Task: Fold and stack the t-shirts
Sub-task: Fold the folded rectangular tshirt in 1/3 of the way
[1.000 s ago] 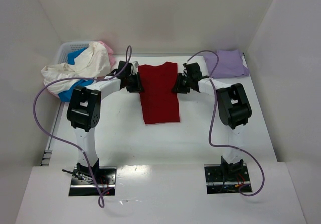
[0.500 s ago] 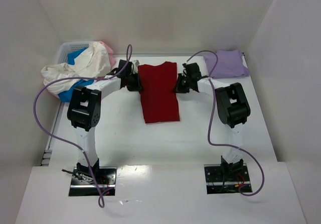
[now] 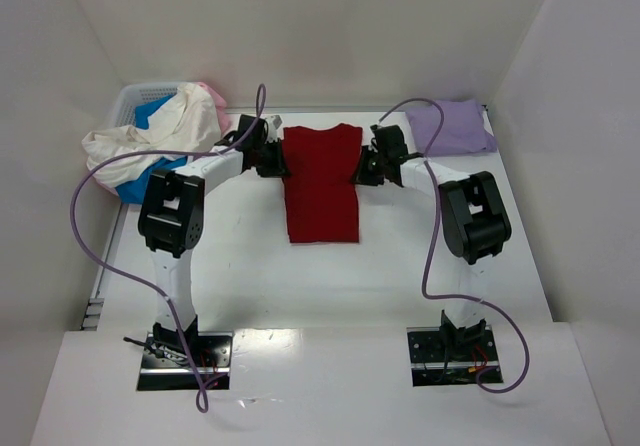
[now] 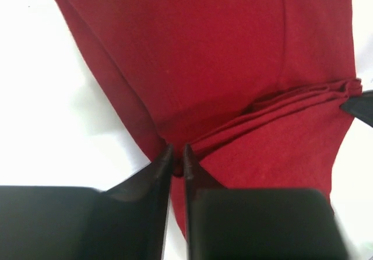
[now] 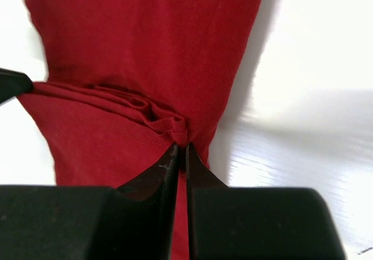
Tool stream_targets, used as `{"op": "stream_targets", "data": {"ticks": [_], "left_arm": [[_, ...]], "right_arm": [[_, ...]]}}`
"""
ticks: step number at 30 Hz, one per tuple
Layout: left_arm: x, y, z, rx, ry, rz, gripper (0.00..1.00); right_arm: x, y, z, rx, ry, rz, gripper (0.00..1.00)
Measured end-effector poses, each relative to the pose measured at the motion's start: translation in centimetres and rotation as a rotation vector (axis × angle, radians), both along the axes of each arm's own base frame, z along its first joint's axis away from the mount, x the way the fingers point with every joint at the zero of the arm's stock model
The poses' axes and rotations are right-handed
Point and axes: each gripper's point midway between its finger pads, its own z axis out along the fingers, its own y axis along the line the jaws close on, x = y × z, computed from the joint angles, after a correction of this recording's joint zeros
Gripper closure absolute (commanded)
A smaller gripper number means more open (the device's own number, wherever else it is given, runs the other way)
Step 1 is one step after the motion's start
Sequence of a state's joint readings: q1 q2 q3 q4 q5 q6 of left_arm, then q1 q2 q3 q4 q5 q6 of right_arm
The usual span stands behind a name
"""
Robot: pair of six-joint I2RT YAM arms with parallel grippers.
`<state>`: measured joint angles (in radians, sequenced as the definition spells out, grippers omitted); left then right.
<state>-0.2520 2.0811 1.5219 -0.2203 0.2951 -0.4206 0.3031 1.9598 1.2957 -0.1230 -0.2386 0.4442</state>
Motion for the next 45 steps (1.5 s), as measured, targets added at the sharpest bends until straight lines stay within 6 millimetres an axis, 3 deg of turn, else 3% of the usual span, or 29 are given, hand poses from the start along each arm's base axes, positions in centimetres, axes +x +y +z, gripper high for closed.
{"op": "stream_targets", "data": {"ticks": [3, 8, 12, 16, 21, 26, 31, 35, 38, 45], "left_arm": [[0.1, -0.1, -0.7, 0.003, 0.010, -0.010, 0.57], [-0.2, 0.1, -1.3, 0.022, 0.020, -0.026, 0.36], [-0.3, 0.4, -1.4, 0.039, 0.020, -0.029, 0.27], [-0.9, 0.7, -0.1, 0.048, 0.006, -0.028, 0.14], [-3.2, 1.2, 3.9, 0.030, -0.046, -0.030, 0.12], [-7.4, 0.9, 6.5, -0.017, -0.073, -0.071, 0.12], [-12.6, -0.4, 3.5, -0.030, 0.032, -0.128, 0.12], [-16.8, -0.8, -0.3, -0.017, 0.167, -0.146, 0.12], [-18.1, -0.7, -1.4, -0.009, 0.210, -0.136, 0.12], [-17.7, -0.8, -2.0, -0.012, 0.205, -0.112, 0.15]], "right_arm": [[-0.6, -0.5, -1.0, -0.019, 0.022, -0.011, 0.79], [-0.9, -1.0, -1.6, -0.042, 0.035, -0.023, 0.55], [-0.9, -1.3, -1.5, -0.049, 0.038, -0.036, 0.38], [-1.2, -1.6, -0.3, -0.050, 0.025, -0.047, 0.22], [-3.5, -2.3, 3.5, -0.019, -0.022, -0.077, 0.21], [-7.9, -3.3, 5.8, 0.039, -0.050, -0.102, 0.21], [-12.7, -4.0, 2.7, 0.045, 0.049, -0.116, 0.21], [-15.1, -2.5, 1.0, 0.034, 0.109, -0.083, 0.21], [-15.5, -1.3, 0.7, 0.045, 0.114, -0.056, 0.21], [-15.8, -1.0, -1.0, 0.035, 0.162, -0.061, 0.26]]}}
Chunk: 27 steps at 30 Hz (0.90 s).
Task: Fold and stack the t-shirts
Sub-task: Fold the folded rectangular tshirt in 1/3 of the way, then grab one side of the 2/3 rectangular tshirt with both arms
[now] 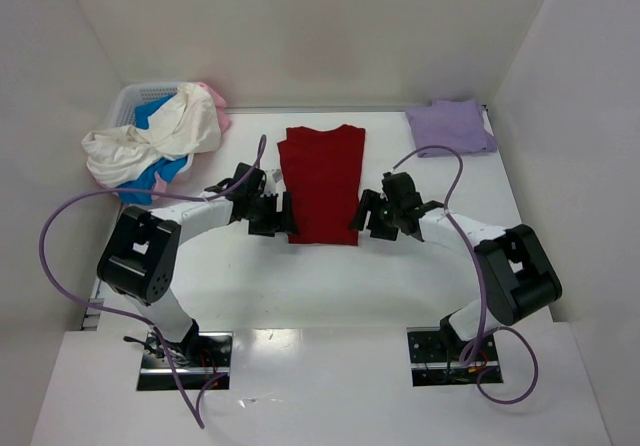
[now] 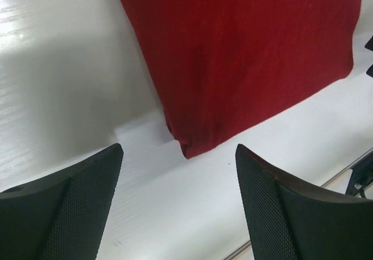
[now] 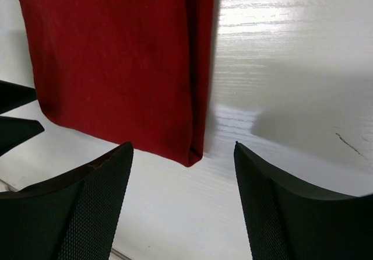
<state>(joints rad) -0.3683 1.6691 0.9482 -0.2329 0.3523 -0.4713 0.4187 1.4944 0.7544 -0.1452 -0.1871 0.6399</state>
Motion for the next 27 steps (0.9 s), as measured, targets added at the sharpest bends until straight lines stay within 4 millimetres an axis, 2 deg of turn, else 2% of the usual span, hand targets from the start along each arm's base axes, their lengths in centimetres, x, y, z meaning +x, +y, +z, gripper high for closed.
{"op": "stream_targets", "data": {"ticks": [2, 6, 11, 13, 15, 18, 23, 24, 25, 27], "left_arm": [[0.1, 0.0, -0.3, 0.004, 0.002, 0.005, 0.18], [0.3, 0.0, -0.8, 0.008, 0.008, 0.008, 0.24], [0.4, -0.1, -1.2, 0.005, 0.012, 0.006, 0.29], [0.4, -0.2, -1.3, -0.001, 0.012, 0.002, 0.30], [0.5, -0.4, -1.3, -0.006, 0.010, -0.002, 0.37], [0.4, -0.5, -1.5, -0.012, 0.016, -0.008, 0.40], [0.1, -1.0, -1.7, -0.019, 0.022, -0.025, 0.49], [0.0, -1.2, -1.8, -0.019, 0.025, -0.032, 0.55], [-0.1, -1.4, -1.8, -0.021, 0.028, -0.035, 0.55], [-0.2, -1.7, -1.9, -0.025, 0.033, -0.044, 0.68]], "right_arm": [[-0.1, 0.0, -0.2, 0.000, 0.005, -0.001, 0.32], [-0.5, 0.4, -0.9, -0.002, 0.023, 0.009, 0.37], [-1.5, 1.6, -2.3, -0.003, 0.067, 0.046, 0.40], [-1.6, 2.2, -2.3, 0.004, 0.061, 0.059, 0.41], [-1.6, 2.6, -2.4, 0.012, 0.058, 0.069, 0.43], [-1.6, 2.8, -2.5, 0.016, 0.059, 0.068, 0.46], [-1.2, 2.9, -2.8, 0.013, 0.057, 0.061, 0.63], [-1.2, 2.9, -2.9, 0.011, 0.057, 0.060, 0.74], [-1.2, 2.9, -2.9, 0.012, 0.061, 0.057, 0.78], [-1.2, 2.8, -3.1, 0.008, 0.064, 0.054, 0.87]]}}
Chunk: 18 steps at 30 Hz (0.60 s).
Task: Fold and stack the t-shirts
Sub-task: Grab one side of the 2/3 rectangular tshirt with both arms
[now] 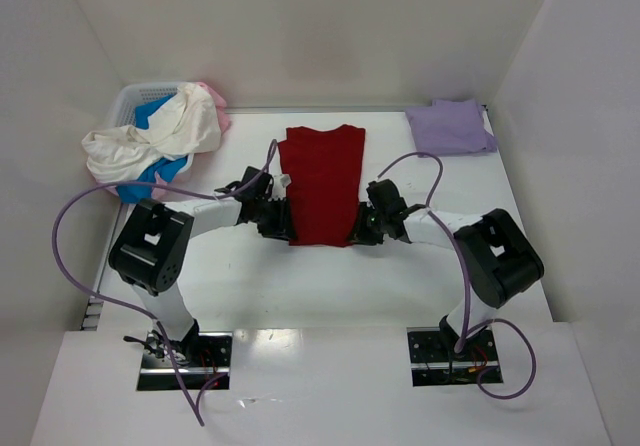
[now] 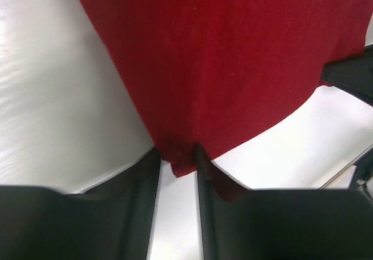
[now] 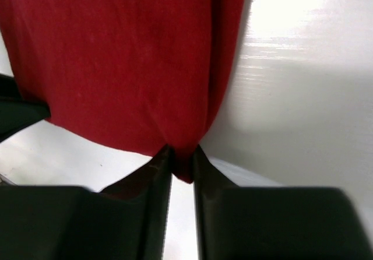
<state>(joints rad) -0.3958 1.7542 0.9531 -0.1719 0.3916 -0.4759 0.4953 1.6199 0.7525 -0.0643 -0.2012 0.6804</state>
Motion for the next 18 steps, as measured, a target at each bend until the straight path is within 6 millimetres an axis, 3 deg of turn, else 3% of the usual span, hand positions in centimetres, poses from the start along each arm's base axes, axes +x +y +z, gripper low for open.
{"op": "stream_targets", "data": {"ticks": [3, 5, 12, 16, 18], "left_arm": [[-0.3, -0.3, -0.4, 0.001, 0.010, -0.010, 0.94], [-0.3, -0.4, -0.4, -0.003, 0.010, -0.012, 1.00], [-0.6, -0.6, 0.5, -0.007, -0.002, -0.023, 1.00], [-1.6, -1.3, 2.9, -0.020, -0.043, -0.050, 1.00], [-3.0, -2.0, 5.6, -0.042, -0.086, -0.082, 1.00]], "right_arm": [[-0.1, 0.0, -0.2, -0.003, 0.007, -0.002, 0.94], [0.0, 0.0, -0.2, -0.003, 0.007, -0.003, 0.98], [-0.4, -0.3, 0.2, -0.007, 0.010, -0.004, 1.00], [-0.8, -0.5, 2.2, 0.004, -0.014, -0.002, 1.00], [-1.2, -0.7, 4.3, 0.021, -0.043, -0.001, 1.00]]}}
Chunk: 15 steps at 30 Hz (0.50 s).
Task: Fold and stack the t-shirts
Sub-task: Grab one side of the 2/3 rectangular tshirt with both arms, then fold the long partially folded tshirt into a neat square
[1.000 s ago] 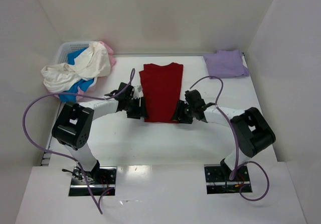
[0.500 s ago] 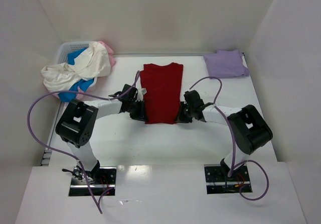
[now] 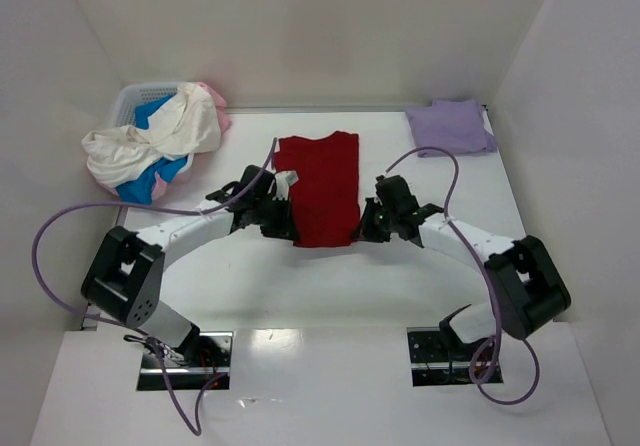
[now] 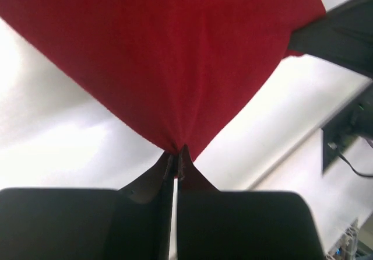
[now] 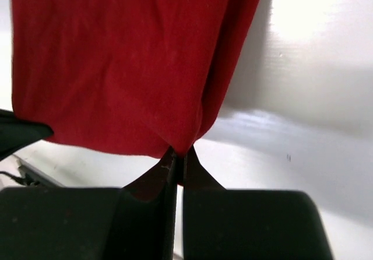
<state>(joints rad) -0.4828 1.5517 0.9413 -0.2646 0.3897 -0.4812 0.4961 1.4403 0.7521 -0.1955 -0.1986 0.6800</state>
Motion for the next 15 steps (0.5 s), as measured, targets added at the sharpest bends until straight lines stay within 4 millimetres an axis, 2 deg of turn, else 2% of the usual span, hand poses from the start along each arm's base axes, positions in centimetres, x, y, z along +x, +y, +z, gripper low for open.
{"op": "stream_targets", "data": {"ticks": [4, 7, 9, 12, 14, 15], "left_arm": [[-2.1, 0.0, 2.4, -0.007, -0.003, -0.002, 1.00], [-2.9, 0.6, 5.3, -0.008, -0.043, 0.025, 1.00], [-2.0, 1.0, 8.4, -0.013, -0.102, 0.053, 1.00], [0.8, 1.4, 12.9, -0.038, -0.211, 0.109, 1.00], [2.5, 1.9, 14.4, -0.044, -0.250, 0.145, 1.00], [3.2, 2.1, 14.6, -0.039, -0.256, 0.158, 1.00]], "right_arm": [[-1.1, -0.2, 2.9, 0.032, -0.034, 0.006, 1.00], [-1.5, -0.1, 5.9, 0.071, -0.080, 0.006, 1.00], [-1.0, 0.1, 8.3, 0.097, -0.122, 0.005, 1.00], [1.1, 0.3, 11.6, 0.126, -0.192, -0.008, 1.00], [3.0, 0.2, 13.1, 0.132, -0.226, -0.022, 1.00], [4.0, 0.3, 13.7, 0.131, -0.243, -0.023, 1.00]]}}
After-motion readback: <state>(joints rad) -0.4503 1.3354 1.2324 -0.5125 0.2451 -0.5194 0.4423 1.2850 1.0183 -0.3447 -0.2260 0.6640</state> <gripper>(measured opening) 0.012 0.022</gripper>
